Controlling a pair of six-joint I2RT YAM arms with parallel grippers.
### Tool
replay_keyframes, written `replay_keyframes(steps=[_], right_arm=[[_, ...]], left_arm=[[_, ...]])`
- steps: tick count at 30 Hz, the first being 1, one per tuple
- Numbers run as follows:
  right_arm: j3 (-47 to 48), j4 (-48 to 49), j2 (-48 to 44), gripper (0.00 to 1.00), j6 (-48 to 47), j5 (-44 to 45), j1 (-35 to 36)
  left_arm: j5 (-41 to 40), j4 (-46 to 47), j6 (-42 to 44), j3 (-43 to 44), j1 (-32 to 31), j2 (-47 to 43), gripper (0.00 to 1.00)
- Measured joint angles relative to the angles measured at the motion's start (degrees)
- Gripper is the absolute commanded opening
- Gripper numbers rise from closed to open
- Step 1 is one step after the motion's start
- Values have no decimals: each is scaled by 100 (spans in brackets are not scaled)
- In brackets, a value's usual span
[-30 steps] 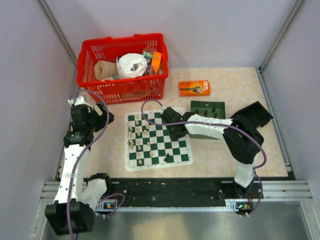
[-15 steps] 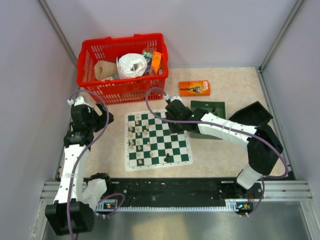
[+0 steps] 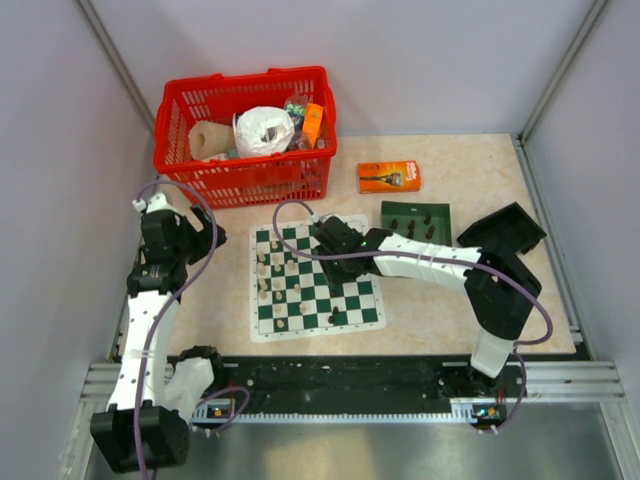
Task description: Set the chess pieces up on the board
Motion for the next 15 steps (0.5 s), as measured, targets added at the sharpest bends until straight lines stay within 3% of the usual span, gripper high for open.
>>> replay_keyframes(steps=[15], right_arm=[[-2, 22, 411, 38, 103, -258, 35]], left_arm=[[-42, 0, 0, -4, 0, -55, 99]])
